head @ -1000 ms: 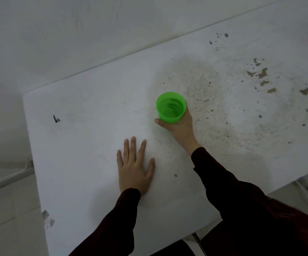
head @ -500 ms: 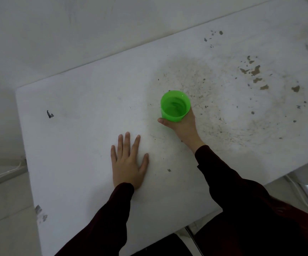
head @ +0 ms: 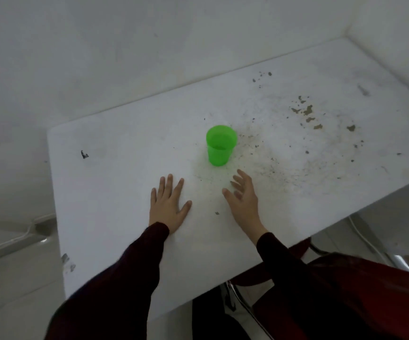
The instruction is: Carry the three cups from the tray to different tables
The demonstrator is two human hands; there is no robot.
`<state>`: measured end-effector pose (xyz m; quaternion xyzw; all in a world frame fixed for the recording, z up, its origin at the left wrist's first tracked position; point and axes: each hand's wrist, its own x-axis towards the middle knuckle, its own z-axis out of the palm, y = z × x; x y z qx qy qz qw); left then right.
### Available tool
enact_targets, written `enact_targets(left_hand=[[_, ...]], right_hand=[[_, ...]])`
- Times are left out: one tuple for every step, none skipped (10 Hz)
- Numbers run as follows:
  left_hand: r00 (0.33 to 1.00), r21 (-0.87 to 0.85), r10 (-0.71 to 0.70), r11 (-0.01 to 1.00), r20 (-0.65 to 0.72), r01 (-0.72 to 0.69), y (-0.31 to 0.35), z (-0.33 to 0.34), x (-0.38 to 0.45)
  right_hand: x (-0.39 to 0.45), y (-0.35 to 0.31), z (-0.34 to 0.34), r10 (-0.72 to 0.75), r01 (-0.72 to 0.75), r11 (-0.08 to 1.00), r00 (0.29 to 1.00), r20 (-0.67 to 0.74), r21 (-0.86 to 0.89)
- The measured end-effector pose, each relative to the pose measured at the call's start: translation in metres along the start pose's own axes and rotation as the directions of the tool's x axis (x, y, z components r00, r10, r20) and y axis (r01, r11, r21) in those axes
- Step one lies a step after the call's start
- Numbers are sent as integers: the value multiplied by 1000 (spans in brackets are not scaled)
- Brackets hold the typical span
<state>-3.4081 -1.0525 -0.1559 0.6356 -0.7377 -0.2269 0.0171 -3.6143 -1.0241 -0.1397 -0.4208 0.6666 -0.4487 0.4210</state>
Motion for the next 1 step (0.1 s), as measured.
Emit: enact_targets(left_hand=[[977,27,-14,1000,213,9,-8,-28,-10]], right_hand=[[-30,-16,6,-77,90,994,982,170,-67]])
